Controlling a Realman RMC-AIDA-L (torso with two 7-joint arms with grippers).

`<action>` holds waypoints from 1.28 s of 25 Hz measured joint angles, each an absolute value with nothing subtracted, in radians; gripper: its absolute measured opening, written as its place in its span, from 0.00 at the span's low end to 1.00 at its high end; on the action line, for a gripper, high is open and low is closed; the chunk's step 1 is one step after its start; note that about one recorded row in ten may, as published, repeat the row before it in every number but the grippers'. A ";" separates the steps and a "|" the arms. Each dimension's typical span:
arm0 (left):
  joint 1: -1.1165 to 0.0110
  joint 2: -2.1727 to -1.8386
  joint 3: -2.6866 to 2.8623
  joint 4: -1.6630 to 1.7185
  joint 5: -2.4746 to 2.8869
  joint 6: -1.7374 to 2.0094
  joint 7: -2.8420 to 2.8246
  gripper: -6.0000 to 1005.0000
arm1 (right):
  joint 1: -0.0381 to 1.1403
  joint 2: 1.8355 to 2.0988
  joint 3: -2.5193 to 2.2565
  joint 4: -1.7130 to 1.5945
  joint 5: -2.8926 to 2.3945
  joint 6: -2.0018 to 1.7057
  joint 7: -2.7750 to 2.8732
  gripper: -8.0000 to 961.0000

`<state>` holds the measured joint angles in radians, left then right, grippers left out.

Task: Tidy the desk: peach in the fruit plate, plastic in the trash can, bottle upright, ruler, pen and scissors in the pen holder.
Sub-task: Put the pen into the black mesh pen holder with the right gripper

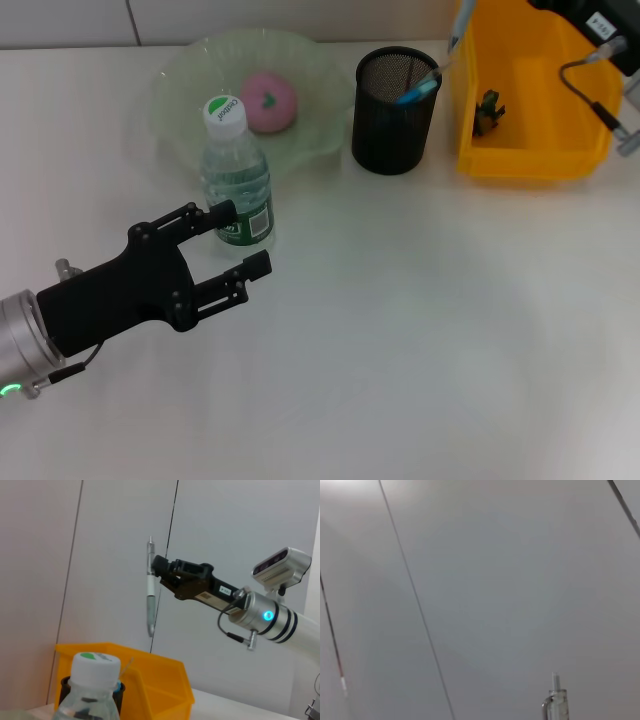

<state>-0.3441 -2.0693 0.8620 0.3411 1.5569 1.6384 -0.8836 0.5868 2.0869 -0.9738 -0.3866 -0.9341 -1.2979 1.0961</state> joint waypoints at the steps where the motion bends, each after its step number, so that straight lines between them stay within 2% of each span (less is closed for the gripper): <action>1: -0.344 -2.069 0.862 0.338 1.557 1.638 -0.882 0.73 | 0.610 2.088 -0.974 -0.339 -0.904 -1.298 1.049 0.17; 11: -0.343 -2.069 0.862 0.329 1.557 1.636 -0.880 0.73 | 0.790 2.093 -0.972 -0.102 -0.792 -1.183 0.805 0.18; 25: -0.344 -2.069 0.862 0.325 1.557 1.635 -0.867 0.73 | 0.827 2.092 -1.016 -0.079 -0.804 -1.085 0.792 0.18; 32: -0.341 -2.069 0.862 0.325 1.557 1.635 -0.867 0.73 | 0.829 2.092 -1.018 -0.066 -0.804 -1.082 0.794 0.32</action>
